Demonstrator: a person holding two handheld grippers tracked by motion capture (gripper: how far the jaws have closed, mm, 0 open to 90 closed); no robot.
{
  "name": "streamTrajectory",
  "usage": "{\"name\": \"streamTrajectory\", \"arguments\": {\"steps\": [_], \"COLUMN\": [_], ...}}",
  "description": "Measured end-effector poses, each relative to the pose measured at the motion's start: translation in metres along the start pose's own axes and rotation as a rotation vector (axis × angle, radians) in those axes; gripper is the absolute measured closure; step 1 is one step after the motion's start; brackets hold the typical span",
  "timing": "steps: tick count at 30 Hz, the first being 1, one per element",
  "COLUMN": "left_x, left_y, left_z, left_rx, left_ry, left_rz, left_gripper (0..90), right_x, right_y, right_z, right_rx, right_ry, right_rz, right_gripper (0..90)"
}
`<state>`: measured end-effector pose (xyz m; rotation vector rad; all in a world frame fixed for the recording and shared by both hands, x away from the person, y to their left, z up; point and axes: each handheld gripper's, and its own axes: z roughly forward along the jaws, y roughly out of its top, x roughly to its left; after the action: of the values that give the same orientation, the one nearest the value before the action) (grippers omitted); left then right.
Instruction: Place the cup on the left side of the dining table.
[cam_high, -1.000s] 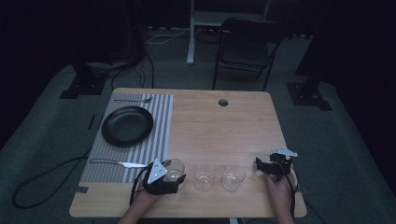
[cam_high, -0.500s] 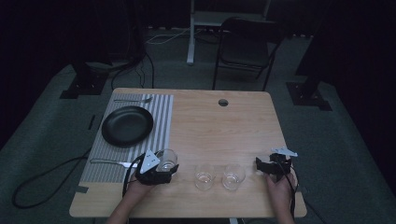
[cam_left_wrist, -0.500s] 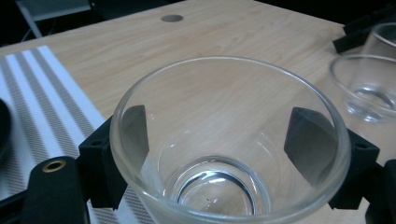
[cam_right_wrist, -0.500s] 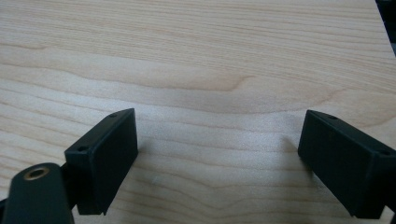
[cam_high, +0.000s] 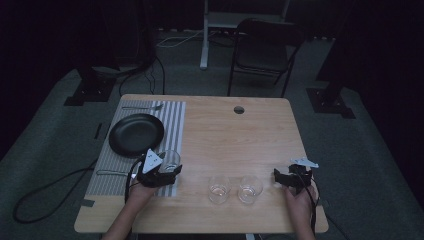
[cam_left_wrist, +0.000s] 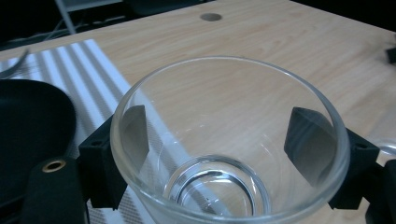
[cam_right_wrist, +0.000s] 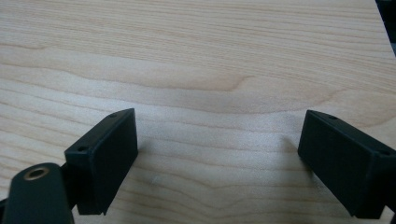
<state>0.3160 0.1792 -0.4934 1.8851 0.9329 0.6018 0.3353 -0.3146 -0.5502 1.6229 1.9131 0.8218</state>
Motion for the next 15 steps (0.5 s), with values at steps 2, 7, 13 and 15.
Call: {"name": "streamTrajectory", "arguments": {"steps": [2,7,13,15], "left_x": [0.004,0.012,0.022,0.025], "left_y": [0.001,0.002,0.001,0.0], "left_z": [0.001,0.004,0.008,0.009], "left_rx": [0.002,0.005,0.02,0.026], "left_ry": [0.019,0.082,0.146,0.144], "left_rz": [-0.008,-0.027,-0.056,-0.067], "left_gripper": [19.6,19.6,19.5,19.5], "right_x": [0.0,0.0,0.0,0.0], "right_y": [0.0,0.0,0.0,0.0], "right_z": [0.0,0.0,0.0,0.0], "right_rx": [0.0,-0.001,-0.001,-0.001], "right_ry": [0.0,0.0,0.0,0.0], "right_rz": [0.0,0.0,0.0,0.0], "right_gripper": [11.6,11.6,11.6,11.6]}}
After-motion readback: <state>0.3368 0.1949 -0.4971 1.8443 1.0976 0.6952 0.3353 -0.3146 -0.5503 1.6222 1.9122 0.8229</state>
